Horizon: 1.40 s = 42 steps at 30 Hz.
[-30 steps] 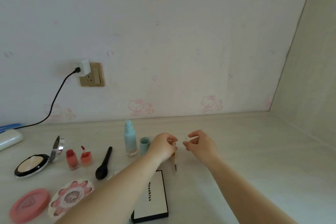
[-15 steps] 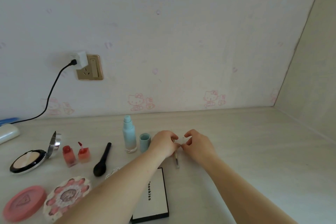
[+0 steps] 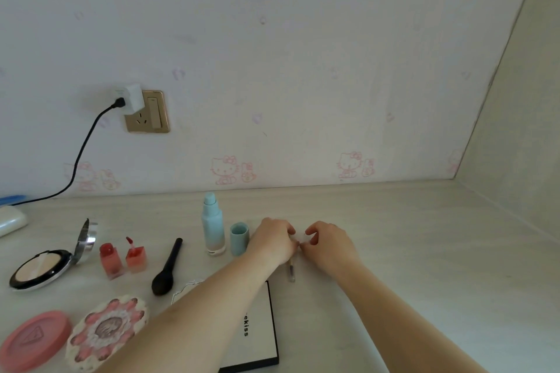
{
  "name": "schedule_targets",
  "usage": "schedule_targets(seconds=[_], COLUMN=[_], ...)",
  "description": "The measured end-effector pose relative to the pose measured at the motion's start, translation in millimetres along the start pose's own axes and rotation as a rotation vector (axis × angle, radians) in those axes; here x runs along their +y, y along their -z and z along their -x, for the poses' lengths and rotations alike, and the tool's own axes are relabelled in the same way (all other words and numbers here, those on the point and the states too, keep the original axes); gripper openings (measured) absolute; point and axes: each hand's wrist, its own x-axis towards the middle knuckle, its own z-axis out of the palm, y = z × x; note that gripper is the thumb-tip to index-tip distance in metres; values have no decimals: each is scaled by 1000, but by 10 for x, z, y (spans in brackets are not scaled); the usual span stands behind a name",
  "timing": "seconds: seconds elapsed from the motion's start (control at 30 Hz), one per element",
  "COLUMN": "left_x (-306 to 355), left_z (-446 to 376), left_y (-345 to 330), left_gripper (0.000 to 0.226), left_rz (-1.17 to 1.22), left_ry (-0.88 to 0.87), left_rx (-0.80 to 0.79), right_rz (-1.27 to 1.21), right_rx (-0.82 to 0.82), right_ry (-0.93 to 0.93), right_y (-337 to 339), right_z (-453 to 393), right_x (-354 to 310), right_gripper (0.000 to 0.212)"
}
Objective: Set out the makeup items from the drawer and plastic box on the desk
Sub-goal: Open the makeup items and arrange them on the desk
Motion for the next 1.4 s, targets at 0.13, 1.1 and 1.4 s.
schedule_targets(seconds=[0.13,1.1,1.4], left_x=[-11,-604,-1083], left_z=[8,777,1003], left_y=[4,999,1201], left_gripper=[34,30,20], left_rz=[30,367,-154], left_ry=[4,-97,-52], left_rx=[0,126,201], right_rz=[-7,-254,-108], right_rx=[5,82,-87], right_ry=[1,68,92], right_y=[-15,55,-203], right_z=[-5,240,325], right_x=[17,-176,-671], right_gripper=[35,20,21])
